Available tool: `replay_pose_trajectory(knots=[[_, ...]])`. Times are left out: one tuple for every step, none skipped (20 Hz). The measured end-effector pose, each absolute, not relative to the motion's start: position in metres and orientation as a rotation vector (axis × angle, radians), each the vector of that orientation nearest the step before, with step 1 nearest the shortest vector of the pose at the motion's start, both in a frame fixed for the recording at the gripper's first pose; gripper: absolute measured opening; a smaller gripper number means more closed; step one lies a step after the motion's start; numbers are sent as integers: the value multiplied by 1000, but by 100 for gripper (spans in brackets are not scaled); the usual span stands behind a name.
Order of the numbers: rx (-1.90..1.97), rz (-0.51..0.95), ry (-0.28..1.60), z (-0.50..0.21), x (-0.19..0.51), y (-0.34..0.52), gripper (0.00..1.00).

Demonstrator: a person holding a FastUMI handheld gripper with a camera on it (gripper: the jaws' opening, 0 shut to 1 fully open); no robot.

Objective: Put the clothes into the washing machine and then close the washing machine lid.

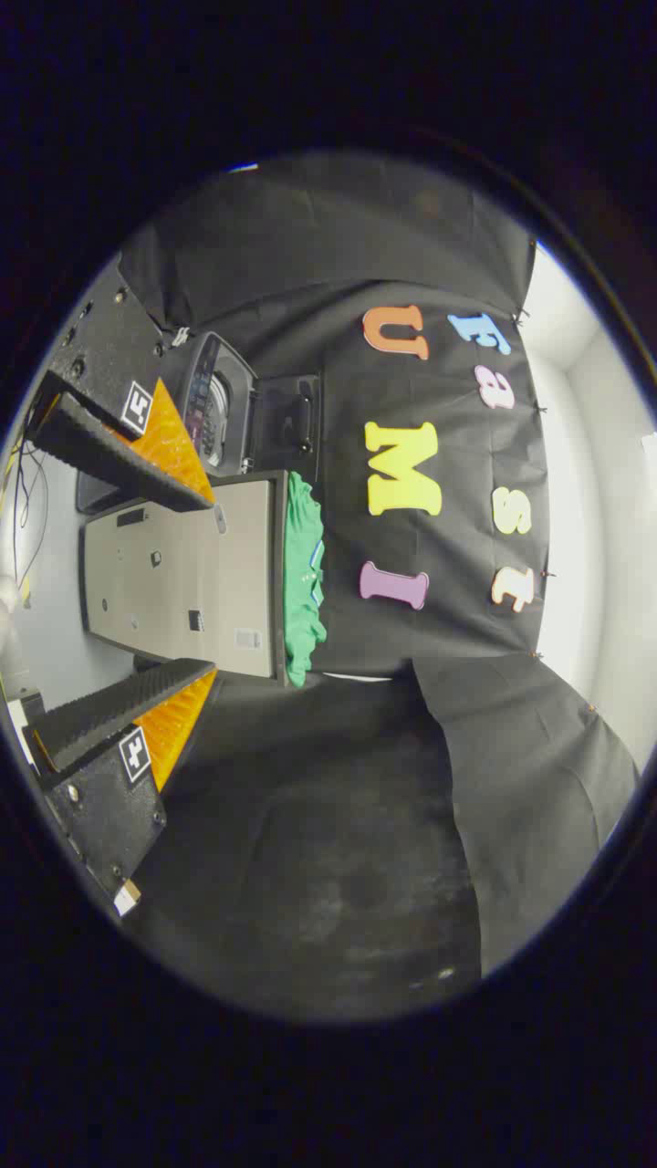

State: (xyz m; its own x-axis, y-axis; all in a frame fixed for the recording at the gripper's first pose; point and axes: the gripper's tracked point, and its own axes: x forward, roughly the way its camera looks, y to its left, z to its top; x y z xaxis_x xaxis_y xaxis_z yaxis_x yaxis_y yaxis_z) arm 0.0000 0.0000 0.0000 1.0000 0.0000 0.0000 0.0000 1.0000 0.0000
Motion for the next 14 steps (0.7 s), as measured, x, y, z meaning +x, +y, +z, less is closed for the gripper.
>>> replay_pose_trajectory(knots=[[-4,2,6,0,0,2,100],[-4,0,4,2,-1,3,100],[-3,3,11,5,-1,4,100],[0,5,23,3,-1,6,100],[7,8,29,6,-2,6,100],[8,9,31,8,-2,7,100],[1,4,39,9,-1,7,100],[-3,-3,46,8,-1,5,100],[-1,-10,45,10,-2,5,100],[8,-13,45,12,-1,5,100],[16,-13,51,12,-1,7,100],[16,-14,53,10,-1,8,100],[12,-17,51,11,-1,9,100],[10,-20,51,11,-1,10,100]])
